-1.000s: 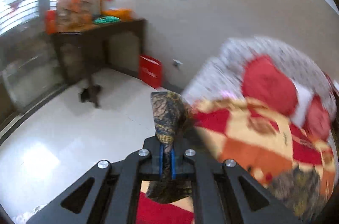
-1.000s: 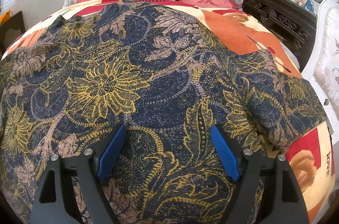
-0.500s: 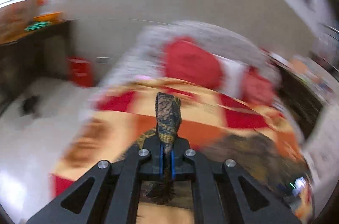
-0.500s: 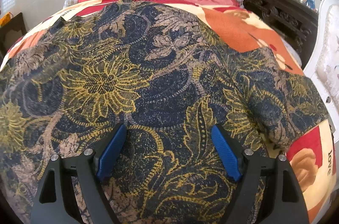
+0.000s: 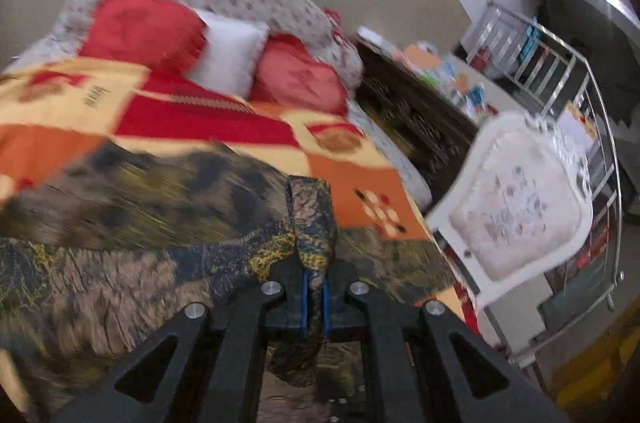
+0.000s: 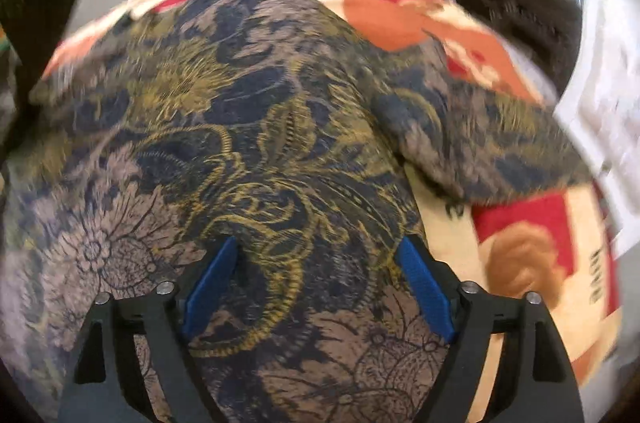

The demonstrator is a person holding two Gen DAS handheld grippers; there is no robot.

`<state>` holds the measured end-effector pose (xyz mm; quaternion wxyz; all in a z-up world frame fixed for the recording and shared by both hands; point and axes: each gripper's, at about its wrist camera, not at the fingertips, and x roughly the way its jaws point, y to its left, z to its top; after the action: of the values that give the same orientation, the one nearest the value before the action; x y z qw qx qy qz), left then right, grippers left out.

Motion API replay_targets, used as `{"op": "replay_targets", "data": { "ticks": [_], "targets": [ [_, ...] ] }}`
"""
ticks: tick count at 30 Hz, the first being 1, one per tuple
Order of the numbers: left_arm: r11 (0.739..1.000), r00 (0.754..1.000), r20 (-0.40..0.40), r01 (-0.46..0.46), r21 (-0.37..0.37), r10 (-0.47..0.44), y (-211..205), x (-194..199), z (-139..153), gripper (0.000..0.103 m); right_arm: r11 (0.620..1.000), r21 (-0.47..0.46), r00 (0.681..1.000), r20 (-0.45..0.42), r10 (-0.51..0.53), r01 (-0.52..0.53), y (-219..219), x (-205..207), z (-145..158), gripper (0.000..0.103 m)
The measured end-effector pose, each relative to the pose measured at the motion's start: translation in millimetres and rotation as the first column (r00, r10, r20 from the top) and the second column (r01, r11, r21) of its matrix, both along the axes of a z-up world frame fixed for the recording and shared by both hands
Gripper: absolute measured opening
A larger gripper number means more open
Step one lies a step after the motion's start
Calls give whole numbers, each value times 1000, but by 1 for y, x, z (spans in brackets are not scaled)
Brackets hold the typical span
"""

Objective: Fold small clothes

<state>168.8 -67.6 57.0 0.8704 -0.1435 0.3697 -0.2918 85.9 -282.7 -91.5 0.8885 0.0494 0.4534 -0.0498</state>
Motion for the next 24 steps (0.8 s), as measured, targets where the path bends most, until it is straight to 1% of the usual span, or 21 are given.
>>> {"op": "replay_targets", "data": {
  "ticks": [2, 3, 6, 8, 9, 11, 13, 14, 15, 17, 18, 19, 22, 24],
  "targets": [
    [999, 999, -21, 32, 21, -32, -25, 3, -15, 5, 993, 122, 1000, 23, -12, 9, -18, -3, -5, 97],
    [999, 999, -33, 42, 35, -41, -37, 5, -23, 5, 990, 137, 999, 30, -17, 13, -19, -4, -5, 97],
    [996, 997, -52, 61, 65, -58, -59, 5, -41, 5, 996, 87, 1000, 23, -9, 7, -12, -4, -6, 97],
    [996, 995, -74, 65, 66, -61, -66, 10, -53, 5, 998, 58, 1000, 21, -6, 5, -7, -4, -6, 97],
    [996, 994, -87, 70, 64, -65, -67, 11, -58, 5, 998, 60, 1000, 24, -6, 5, -6, -4, -6, 97],
    [992, 986, -131, 108, 59, -99, -70, 12, -70, 6, 997, 79, 1000, 28, -7, 5, -8, -5, -7, 97],
    [982, 970, -190, 168, 81, -150, -77, 12, -84, 18, 996, 85, 1000, 29, -6, 4, -9, -3, -7, 97],
    [979, 967, -203, 177, 100, -154, -78, 11, -88, 33, 996, 86, 1000, 29, -6, 3, -9, -3, -7, 97],
    [977, 967, -208, 176, 122, -148, -76, 9, -90, 52, 996, 85, 1000, 28, -6, 3, -10, -3, -7, 97],
    [978, 975, -189, 147, 149, -118, -63, 1, -89, 69, 996, 86, 1000, 26, -5, 3, -12, -3, -6, 97],
    [979, 978, -179, 132, 153, -104, -52, -4, -87, 72, 996, 91, 1000, 25, -5, 3, -15, -3, -6, 97],
    [980, 980, -176, 124, 156, -96, -43, -7, -87, 72, 995, 98, 1000, 25, -5, 3, -18, -3, -6, 97],
    [980, 986, -159, 78, 181, -49, 6, -21, -86, 72, 993, 121, 1000, 8, -4, 3, -23, -2, -4, 97],
    [972, 992, -127, 7, 236, 24, 50, -29, -85, 72, 991, 136, 1000, -7, -2, 3, -26, -5, -1, 97]
  ]
}}
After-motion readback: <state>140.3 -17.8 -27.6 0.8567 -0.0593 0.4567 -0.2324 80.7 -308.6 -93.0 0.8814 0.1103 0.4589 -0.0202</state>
